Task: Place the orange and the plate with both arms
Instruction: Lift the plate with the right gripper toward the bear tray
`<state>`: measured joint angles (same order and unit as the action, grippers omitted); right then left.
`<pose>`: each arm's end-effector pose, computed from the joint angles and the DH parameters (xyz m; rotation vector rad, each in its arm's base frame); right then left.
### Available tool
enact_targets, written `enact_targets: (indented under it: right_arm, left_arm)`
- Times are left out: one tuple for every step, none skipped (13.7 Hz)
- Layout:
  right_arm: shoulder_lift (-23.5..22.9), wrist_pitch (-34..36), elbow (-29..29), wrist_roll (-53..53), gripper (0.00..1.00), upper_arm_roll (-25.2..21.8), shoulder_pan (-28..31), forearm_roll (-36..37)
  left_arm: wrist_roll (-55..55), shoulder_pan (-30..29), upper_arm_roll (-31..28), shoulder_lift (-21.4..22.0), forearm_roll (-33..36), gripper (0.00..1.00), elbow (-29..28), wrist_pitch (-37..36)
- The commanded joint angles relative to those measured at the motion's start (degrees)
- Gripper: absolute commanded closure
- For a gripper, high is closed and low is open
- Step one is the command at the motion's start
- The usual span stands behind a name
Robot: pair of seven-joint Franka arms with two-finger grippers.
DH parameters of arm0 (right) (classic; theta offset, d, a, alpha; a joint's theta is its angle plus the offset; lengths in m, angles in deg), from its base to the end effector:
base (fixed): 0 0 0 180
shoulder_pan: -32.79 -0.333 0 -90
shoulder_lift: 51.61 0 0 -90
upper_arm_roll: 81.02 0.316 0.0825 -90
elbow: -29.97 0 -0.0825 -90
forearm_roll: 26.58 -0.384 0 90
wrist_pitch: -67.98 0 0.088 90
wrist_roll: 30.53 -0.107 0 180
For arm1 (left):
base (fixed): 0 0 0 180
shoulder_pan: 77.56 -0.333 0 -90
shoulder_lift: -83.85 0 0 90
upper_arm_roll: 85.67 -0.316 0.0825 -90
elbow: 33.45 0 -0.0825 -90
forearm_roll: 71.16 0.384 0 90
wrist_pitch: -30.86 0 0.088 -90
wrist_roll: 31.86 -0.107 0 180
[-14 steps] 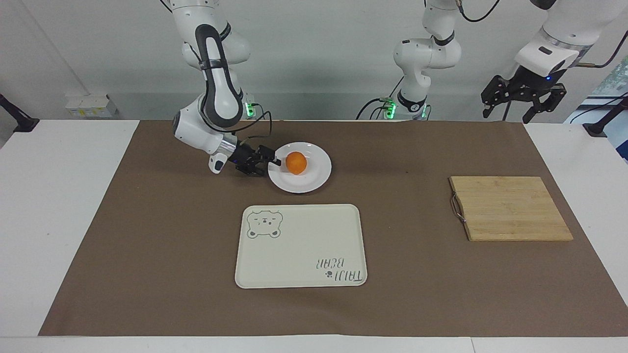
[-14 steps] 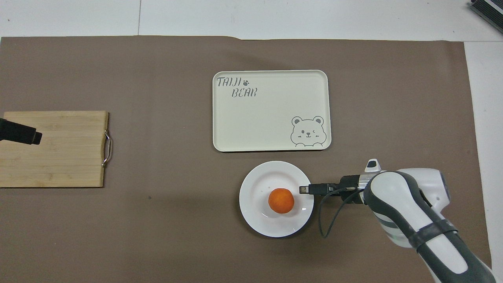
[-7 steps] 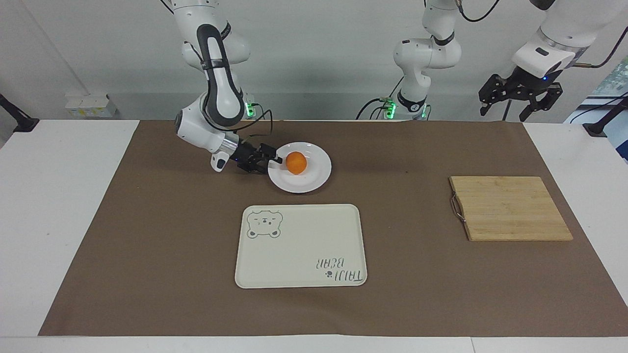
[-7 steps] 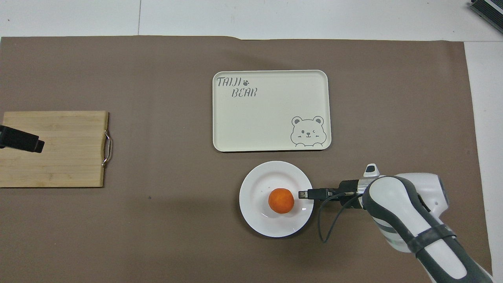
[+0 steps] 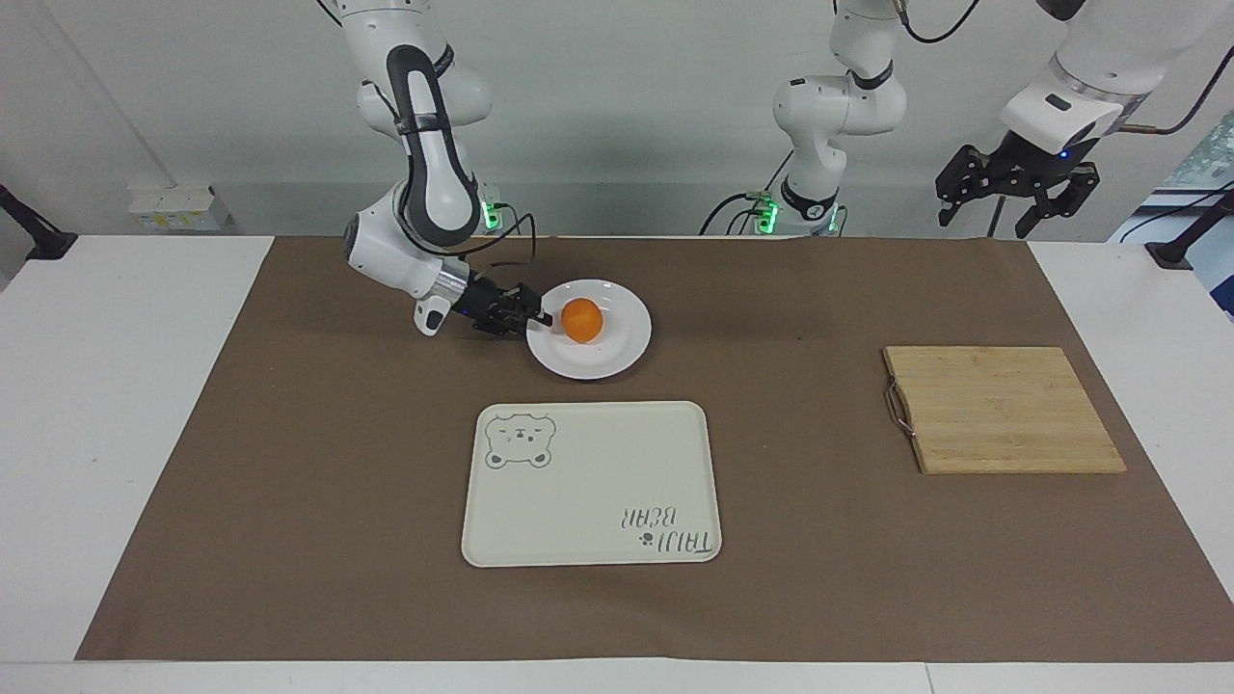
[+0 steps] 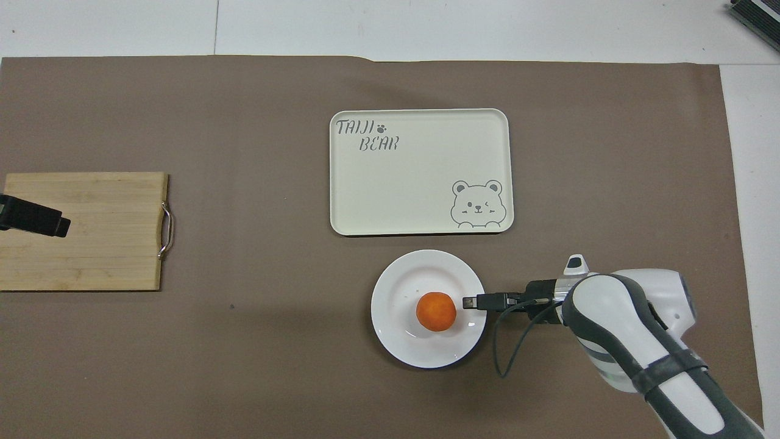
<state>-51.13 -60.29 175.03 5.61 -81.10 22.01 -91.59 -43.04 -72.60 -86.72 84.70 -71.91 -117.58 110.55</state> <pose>0.4253 0.1076 0.2670 -2.3428 0.0647 0.0894 0.5293 -0.0377 0.6648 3.0955 -0.4131 -0.0964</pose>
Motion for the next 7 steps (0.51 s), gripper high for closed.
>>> enact_targets:
  right_arm:
    - [1.54, -0.84, 1.36, 1.21, 0.79, 0.08, -0.03, -2.13]
    - [1.45, -0.84, 1.28, 1.38, 0.94, 0.08, -0.03, -2.13]
    - [1.28, -0.75, 1.1, 1.64, 1.0, 0.08, -0.03, -2.13]
    - [1.1, -0.75, 0.75, 1.73, 1.0, 0.08, -0.03, -2.13]
    - [1.01, -0.75, 0.58, 2.34, 1.0, 0.08, -0.03, -2.13]
    - [0.92, -0.75, 0.31, 4.35, 1.0, -0.01, 0.06, -2.22]
    - [0.75, -0.58, -0.04, 6.11, 1.0, -0.01, 0.58, -2.74]
  left_arm:
    - [0.45, 0.14, 0.17, 3.87, -0.21, 0.0, -8.22, 4.58]
    - [0.45, 0.14, 0.17, 4.85, -0.21, 0.0, -10.16, 5.99]
    - [0.63, 0.14, 0.17, 5.9, -0.21, 0.0, -11.75, 6.26]
    - [0.54, 0.23, 0.17, 6.78, -0.21, 0.0, -13.07, 6.27]
    - [0.45, 0.58, 0.17, 6.88, -0.21, 0.0, -13.08, 6.27]
    - [0.63, 0.58, 0.17, 6.53, -0.13, 0.0, -12.65, 6.44]
    - [0.63, 0.67, 0.17, 6.27, -0.12, 0.0, -12.21, 6.53]
